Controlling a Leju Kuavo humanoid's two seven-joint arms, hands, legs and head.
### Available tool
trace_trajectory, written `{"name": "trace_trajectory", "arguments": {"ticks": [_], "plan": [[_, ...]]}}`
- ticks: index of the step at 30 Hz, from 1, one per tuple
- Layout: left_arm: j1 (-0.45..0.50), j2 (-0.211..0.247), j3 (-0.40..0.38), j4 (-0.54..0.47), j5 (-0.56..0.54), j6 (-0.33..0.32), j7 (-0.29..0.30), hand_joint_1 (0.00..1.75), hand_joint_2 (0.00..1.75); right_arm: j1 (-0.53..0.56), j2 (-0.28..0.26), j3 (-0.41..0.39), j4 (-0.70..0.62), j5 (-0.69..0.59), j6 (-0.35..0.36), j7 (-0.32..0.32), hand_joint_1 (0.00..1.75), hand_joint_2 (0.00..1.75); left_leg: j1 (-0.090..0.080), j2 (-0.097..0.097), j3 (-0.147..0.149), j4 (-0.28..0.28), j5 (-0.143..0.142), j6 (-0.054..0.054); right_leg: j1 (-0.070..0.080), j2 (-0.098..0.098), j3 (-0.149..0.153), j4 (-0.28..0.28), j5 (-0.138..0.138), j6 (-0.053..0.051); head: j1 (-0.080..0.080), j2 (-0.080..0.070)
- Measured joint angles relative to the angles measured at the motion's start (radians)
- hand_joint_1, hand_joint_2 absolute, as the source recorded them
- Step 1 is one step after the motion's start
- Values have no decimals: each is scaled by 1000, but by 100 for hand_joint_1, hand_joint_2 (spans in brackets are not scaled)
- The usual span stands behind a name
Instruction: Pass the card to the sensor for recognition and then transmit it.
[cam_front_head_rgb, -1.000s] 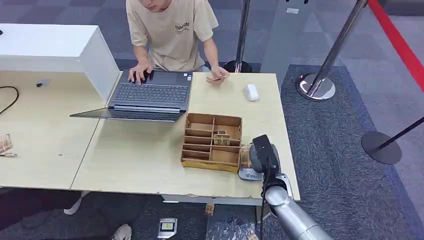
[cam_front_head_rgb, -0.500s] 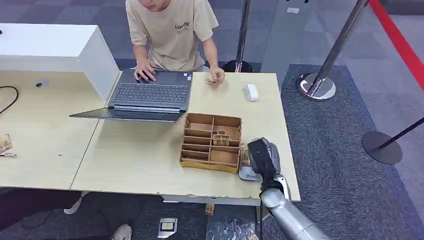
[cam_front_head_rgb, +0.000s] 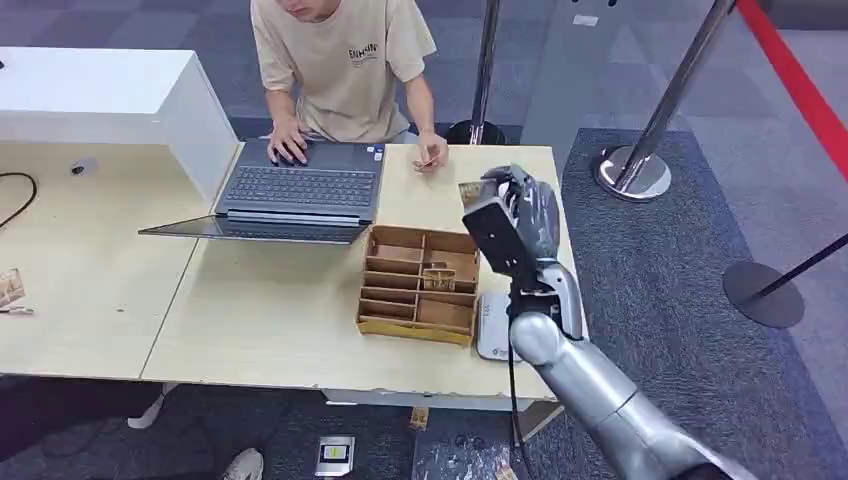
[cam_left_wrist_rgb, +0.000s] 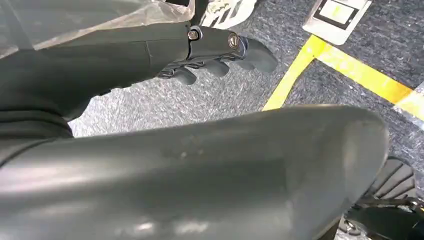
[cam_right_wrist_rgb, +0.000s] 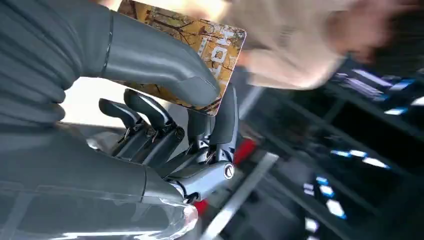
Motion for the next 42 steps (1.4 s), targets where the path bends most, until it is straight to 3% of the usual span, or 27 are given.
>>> {"name": "trace_trajectory", "arguments": {"ticks": [2,5,8,11,19,23,28,34,35,36,37,38,42], "plan": [[-3,-1,-1,0,-10,-9,-1,0,0,-68,5,20,-22,6,40,3,175,175,0,0,0,0,0,0,0,0,0,0,0,0,0,0],[-10,-6,-2,0,-22,-22,-9,0,0,-169,27,47,18,-42,105,-50,175,175,0,0,0,0,0,0,0,0,0,0,0,0,-1,0],[-14,-11,-2,0,-31,-27,-11,0,0,-253,54,67,82,-64,127,-95,175,175,0,-1,-1,0,1,0,0,-1,0,1,0,0,0,0],[-17,-15,-3,0,-45,-29,-13,0,0,-320,79,96,169,-20,137,-92,175,175,0,-1,-1,0,1,0,0,-1,0,1,0,0,0,0],[-32,-31,-24,0,-107,-60,-12,0,0,-459,163,245,416,323,215,107,175,175,0,-3,-1,0,1,0,0,-2,0,1,0,0,0,0],[-34,-35,-32,0,-109,-60,-11,0,0,-498,190,340,499,498,215,198,175,175,0,-2,-1,0,1,0,0,-2,0,1,0,0,0,0],[-36,-37,-35,0,-109,-60,-16,0,0,-516,214,430,567,561,215,221,175,175,0,-2,-1,0,1,0,0,-2,-1,1,0,0,0,0],[-40,-37,-36,0,-111,-60,-22,0,0,-516,228,477,624,531,215,219,175,175,0,-2,-1,0,1,0,0,-2,-1,0,0,0,0,0],[-40,-37,-36,0,-111,-60,-23,0,0,-516,229,481,630,525,215,217,161,175,0,-2,-1,0,1,0,0,-2,-1,0,0,0,0,0],[-40,-37,-36,0,-111,-60,-24,0,0,-515,229,484,636,523,215,216,0,175,0,-2,-1,0,1,0,0,-2,-1,0,0,0,0,0],[-40,-37,-36,0,-111,-60,-24,0,0,-515,229,488,641,522,214,215,0,175,0,-2,-1,0,1,0,0,-2,-1,0,0,0,0,0],[-41,-37,-36,0,-112,-60,-24,0,0,-515,229,491,646,520,214,213,0,0,0,-2,-1,0,1,0,0,-2,-1,0,0,0,0,0],[-41,-39,-36,0,-115,-60,-25,0,0,-511,232,500,662,468,211,181,0,0,0,-2,-1,0,1,0,0,-2,-1,0,0,0,0,0]]}}
